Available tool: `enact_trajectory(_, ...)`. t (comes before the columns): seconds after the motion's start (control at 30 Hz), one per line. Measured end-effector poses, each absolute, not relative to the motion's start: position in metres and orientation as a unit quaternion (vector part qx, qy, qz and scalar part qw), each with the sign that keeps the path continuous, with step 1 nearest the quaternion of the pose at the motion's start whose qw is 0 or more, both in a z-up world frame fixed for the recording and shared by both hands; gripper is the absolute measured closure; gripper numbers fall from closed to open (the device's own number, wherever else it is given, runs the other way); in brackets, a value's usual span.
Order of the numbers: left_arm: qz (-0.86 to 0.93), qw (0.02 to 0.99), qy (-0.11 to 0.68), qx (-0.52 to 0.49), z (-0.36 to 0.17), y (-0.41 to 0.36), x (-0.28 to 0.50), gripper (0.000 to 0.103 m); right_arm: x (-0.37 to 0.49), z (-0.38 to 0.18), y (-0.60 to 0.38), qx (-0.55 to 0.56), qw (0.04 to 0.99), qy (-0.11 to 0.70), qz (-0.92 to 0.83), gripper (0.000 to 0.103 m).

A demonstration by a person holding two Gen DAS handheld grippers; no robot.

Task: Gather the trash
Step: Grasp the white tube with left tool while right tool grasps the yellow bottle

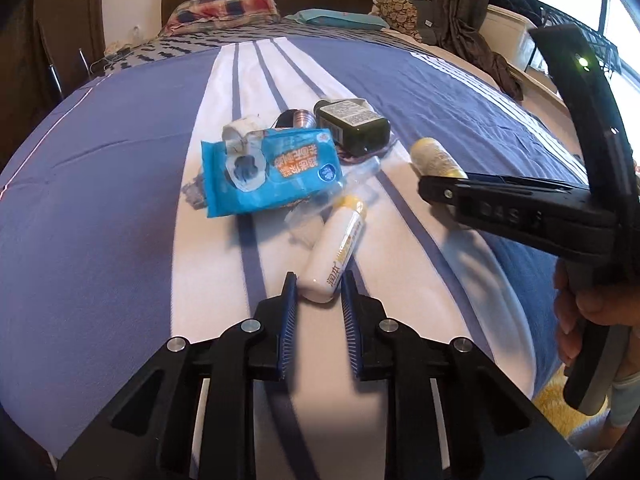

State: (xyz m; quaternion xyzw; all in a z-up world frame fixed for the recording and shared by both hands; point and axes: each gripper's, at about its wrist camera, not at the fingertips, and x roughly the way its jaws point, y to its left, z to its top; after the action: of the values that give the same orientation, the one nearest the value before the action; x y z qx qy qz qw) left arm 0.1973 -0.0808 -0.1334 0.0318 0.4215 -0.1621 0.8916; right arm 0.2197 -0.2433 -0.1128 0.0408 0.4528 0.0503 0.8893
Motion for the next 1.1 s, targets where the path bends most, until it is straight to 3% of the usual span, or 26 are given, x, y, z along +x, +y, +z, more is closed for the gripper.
enact_trajectory(1.1, -0.162, 0.898, 0.407, 0.032, -0.133, -0.026, 0.033, 0.084, 0.035, -0.12, -0.202, 0.036, 0.894, 0.434, 0.106, 0.069)
